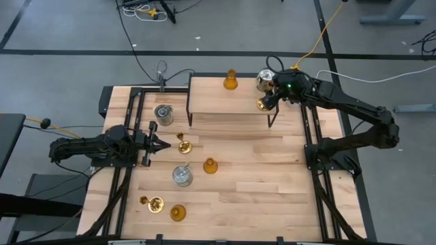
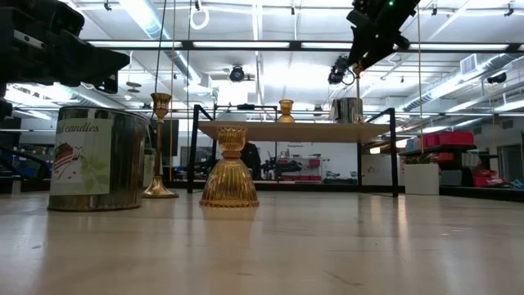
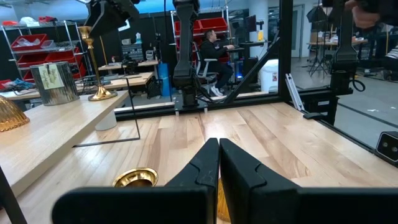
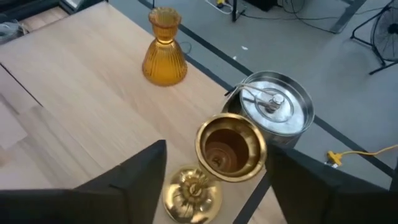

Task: Pick & Place candle stick holders
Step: Put the middle gold candle holder on the shelf, then adjust the scented candle on the shelf

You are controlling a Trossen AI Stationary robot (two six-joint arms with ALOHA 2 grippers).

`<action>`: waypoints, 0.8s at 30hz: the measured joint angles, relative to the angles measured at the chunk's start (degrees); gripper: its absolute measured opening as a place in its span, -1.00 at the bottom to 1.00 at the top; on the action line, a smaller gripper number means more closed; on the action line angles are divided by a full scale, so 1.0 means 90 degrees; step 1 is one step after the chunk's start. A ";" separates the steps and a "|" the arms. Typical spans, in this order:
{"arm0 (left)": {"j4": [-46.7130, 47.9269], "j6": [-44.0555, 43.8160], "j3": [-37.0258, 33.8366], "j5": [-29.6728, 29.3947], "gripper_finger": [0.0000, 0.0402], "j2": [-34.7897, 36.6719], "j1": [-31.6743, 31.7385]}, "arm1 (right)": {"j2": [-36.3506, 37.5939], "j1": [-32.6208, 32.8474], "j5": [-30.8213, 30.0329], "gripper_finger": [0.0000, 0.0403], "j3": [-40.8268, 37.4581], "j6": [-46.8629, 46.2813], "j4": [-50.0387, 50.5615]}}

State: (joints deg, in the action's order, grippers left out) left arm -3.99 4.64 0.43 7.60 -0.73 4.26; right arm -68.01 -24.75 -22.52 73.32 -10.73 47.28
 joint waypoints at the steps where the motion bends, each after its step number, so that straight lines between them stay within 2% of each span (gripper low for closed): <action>1: 0.0001 -0.0001 -0.0001 -0.0001 -0.91 0.0000 0.0000 | 0.0033 0.0000 -0.0005 0.41 0.0000 0.0029 -0.0015; 7: 0.0000 -0.0001 0.0000 0.0000 -0.91 0.0000 0.0000 | 0.0230 0.0000 0.0069 0.56 0.0037 0.0074 -0.0096; 12: 0.0000 -0.0002 -0.0002 0.0000 -0.91 0.0000 -0.0001 | 0.0163 -0.0002 0.0082 0.58 0.0611 0.0101 0.0199; 24: 0.0002 -0.0002 -0.0002 -0.0002 -0.91 0.0000 -0.0001 | -0.1158 -0.0140 0.0112 0.51 0.2511 0.0531 0.0485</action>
State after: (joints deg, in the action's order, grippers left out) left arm -3.97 4.62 0.40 7.58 -0.73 4.25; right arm -78.43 -26.01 -21.52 95.92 -5.95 51.64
